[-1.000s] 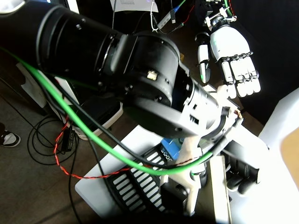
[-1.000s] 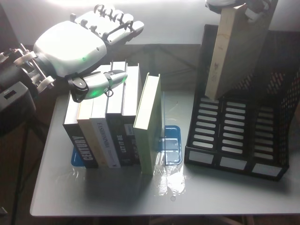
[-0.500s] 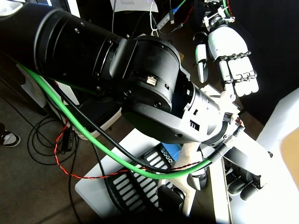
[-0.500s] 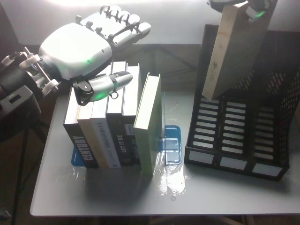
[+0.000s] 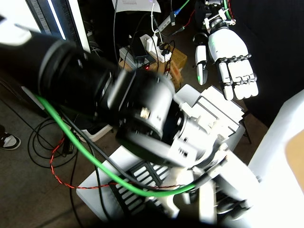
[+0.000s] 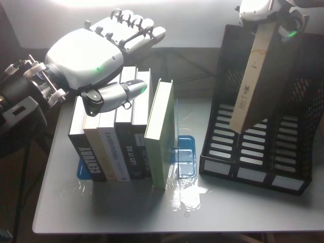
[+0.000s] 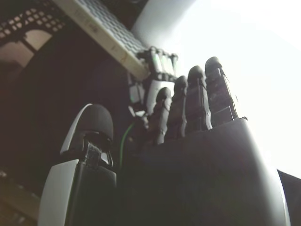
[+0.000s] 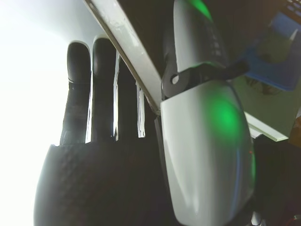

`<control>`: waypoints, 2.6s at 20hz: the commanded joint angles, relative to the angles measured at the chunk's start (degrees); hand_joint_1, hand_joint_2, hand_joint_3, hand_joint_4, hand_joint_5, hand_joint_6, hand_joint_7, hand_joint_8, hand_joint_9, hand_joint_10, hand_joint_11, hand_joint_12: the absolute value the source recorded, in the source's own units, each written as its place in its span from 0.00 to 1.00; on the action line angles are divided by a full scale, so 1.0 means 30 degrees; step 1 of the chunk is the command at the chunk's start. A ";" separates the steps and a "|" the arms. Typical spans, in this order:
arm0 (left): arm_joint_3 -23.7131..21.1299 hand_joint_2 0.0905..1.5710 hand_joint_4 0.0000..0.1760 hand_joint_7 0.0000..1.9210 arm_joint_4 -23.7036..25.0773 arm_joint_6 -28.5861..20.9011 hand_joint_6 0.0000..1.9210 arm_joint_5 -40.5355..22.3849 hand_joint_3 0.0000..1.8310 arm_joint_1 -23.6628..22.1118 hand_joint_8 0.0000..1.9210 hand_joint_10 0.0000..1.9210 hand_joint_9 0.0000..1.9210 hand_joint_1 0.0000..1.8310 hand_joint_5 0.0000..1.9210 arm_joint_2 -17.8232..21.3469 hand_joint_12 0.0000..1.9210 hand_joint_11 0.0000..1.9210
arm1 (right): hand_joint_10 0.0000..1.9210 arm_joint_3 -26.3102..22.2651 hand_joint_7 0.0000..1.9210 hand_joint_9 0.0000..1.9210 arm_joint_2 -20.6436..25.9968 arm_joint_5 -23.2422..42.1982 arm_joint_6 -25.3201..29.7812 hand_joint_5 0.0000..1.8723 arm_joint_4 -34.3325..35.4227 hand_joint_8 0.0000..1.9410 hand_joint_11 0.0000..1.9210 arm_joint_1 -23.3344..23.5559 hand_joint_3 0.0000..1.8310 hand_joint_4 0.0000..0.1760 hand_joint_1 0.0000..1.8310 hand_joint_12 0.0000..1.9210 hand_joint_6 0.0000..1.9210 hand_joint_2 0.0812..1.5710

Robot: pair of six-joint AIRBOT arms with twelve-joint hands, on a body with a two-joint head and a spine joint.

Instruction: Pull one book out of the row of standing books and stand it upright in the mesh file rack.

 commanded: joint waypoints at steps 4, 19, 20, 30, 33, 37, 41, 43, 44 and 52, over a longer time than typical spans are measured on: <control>0.0127 0.94 0.23 0.00 -0.0234 -0.0183 0.00 -0.2449 0.00 -0.0013 0.00 0.00 0.00 0.11 0.00 -0.0003 0.00 0.00 | 0.28 0.0013 0.23 0.14 0.0236 -0.1930 -0.0156 0.24 -0.0664 0.14 0.01 0.0051 0.00 0.00 0.66 0.66 0.20 0.74; 0.0278 0.94 0.22 0.00 -0.0234 -0.0311 0.00 -0.2169 0.00 0.0066 0.00 0.00 0.00 0.12 0.00 -0.0206 0.00 0.00 | 0.00 -0.3751 0.00 0.00 0.3175 -0.2202 -0.0547 0.00 -0.0664 0.00 0.00 0.2186 0.00 0.50 0.48 0.00 0.00 0.62; 0.0262 0.94 0.22 0.00 -0.0236 -0.0351 0.00 -0.2180 0.00 0.0104 0.00 0.00 0.00 0.12 0.00 -0.0206 0.00 0.00 | 0.00 -0.4116 0.00 0.00 0.3465 -0.2272 -0.0547 0.00 -0.0664 0.00 0.00 0.2249 0.00 0.50 0.48 0.00 0.00 0.62; 0.0234 0.92 0.32 0.00 -0.0866 -0.0536 0.00 -0.2083 0.00 0.0526 0.00 0.00 0.00 0.14 0.00 -0.0148 0.00 0.00 | 0.00 -0.8161 0.00 0.00 0.6114 -0.2725 -0.0858 0.00 -0.0664 0.00 0.00 0.2639 0.00 0.16 0.44 0.00 0.00 0.62; 0.0253 0.92 0.33 0.00 -0.1483 -0.0534 0.00 -0.2069 0.00 0.0818 0.00 0.00 0.00 0.17 0.00 -0.0059 0.00 0.00 | 0.00 -0.8547 0.00 0.00 0.6225 -0.3097 -0.0856 0.00 -0.0664 0.00 0.00 0.2616 0.01 0.00 0.44 0.00 0.00 0.64; 0.0333 0.91 0.22 0.00 -0.2010 -0.0530 0.00 -0.1644 0.00 0.0965 0.00 0.00 0.00 0.20 0.01 -0.0034 0.00 0.00 | 0.00 -0.8978 0.00 0.00 0.6233 -0.3712 -0.0849 0.00 0.0799 0.00 0.00 0.1392 0.01 0.53 0.41 0.00 0.00 0.65; 0.0169 0.89 0.34 0.00 -0.2201 -0.0528 0.00 -0.1424 0.00 0.1022 0.00 0.00 0.00 0.19 0.01 0.0254 0.00 0.00 | 0.00 -1.0900 0.00 0.00 0.7220 -0.4574 -0.1109 0.00 0.0864 0.00 0.00 0.0445 0.01 0.47 0.39 0.00 0.00 0.65; 0.0115 0.89 0.35 0.00 -0.2285 -0.0528 0.00 -0.1239 0.00 0.1026 0.00 0.00 0.00 0.18 0.01 0.0329 0.00 0.00 | 0.00 -1.1847 0.00 0.00 0.7829 -0.4809 -0.1395 0.00 0.0862 0.00 0.00 0.0091 0.01 0.47 0.39 0.00 0.00 0.65; 0.0108 0.89 0.33 0.00 -0.2285 -0.0528 0.00 -0.1105 0.00 0.1017 0.00 0.00 0.00 0.18 0.00 0.0331 0.00 0.00 | 0.00 -1.2359 0.00 0.00 0.8215 -0.5275 -0.1076 0.00 0.0862 0.00 0.00 -0.0138 0.00 0.27 0.39 0.00 0.00 0.65; -0.0078 0.88 0.40 0.00 -0.2108 -0.0517 0.00 -0.0616 0.00 0.0660 0.00 0.00 0.00 0.17 0.00 0.0405 0.02 0.00 | 0.00 -1.4427 0.00 0.00 1.0327 -0.7358 0.1202 0.00 0.0274 0.00 0.00 -0.1450 0.01 0.33 0.35 0.00 0.00 0.65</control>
